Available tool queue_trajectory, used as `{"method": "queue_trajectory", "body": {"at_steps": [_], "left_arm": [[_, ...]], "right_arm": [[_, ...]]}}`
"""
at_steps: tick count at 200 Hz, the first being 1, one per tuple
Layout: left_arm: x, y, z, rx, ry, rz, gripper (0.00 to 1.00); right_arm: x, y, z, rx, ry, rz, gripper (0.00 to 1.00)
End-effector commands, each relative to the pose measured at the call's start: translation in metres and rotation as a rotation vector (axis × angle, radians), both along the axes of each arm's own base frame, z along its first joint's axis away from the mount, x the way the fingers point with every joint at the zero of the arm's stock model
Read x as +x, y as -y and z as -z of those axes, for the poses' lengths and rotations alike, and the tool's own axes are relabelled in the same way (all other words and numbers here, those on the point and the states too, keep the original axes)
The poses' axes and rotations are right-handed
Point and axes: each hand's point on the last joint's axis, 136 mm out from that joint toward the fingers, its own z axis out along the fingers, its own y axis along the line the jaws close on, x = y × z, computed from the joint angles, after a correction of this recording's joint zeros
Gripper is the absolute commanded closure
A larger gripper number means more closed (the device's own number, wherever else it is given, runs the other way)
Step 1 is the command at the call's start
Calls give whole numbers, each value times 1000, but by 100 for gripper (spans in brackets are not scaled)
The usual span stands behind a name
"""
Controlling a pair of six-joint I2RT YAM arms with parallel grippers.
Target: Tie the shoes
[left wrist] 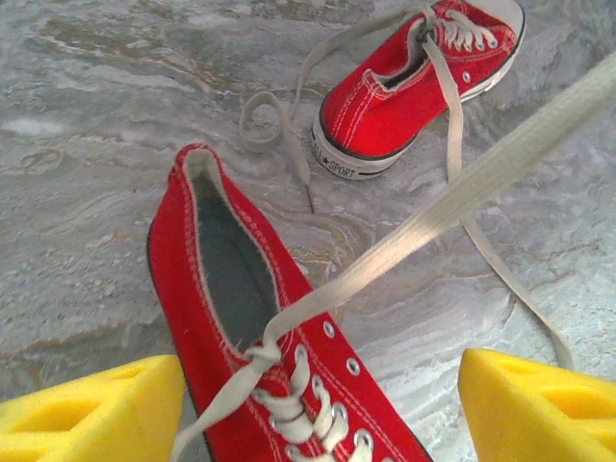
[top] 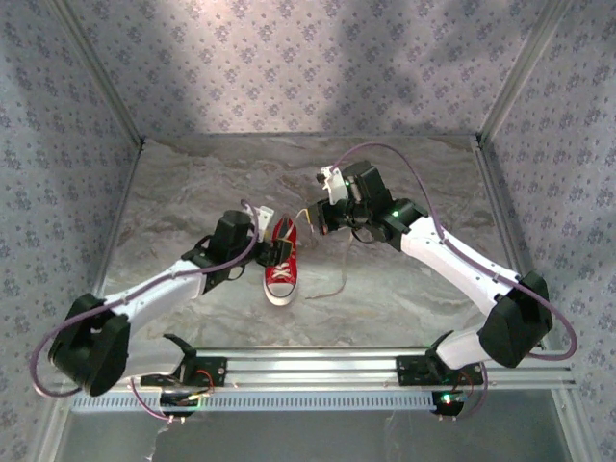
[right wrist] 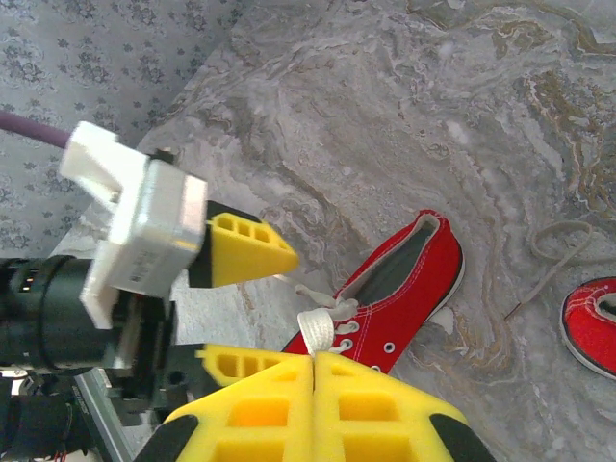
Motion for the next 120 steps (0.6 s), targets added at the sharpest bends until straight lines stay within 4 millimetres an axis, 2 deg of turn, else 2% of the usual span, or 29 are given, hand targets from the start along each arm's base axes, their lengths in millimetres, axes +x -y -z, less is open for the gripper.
{"method": "queue_trajectory", "body": {"at_steps": [1,34,65,82,113,120], "left_arm": [[15,11,-11,20,71,32,28],[23,20,-3,25,57,47,32],[32,28,-6,14,68,58,47],[35,31,-10,6,80,61,62],[38,29,-8,16,72,48,100],[38,28,-7,16,69,44,100]], "right_arm": [[-1,2,-15,19,8,4,100],[-3,6,-17,20,9,4,100],[-2,10,-14,9,5,14,100],[-1,13,-10,1,-1,29,100],[5,28,7,-49,-20,99,100],[8,34,13,-75,-25,124,100]]}}
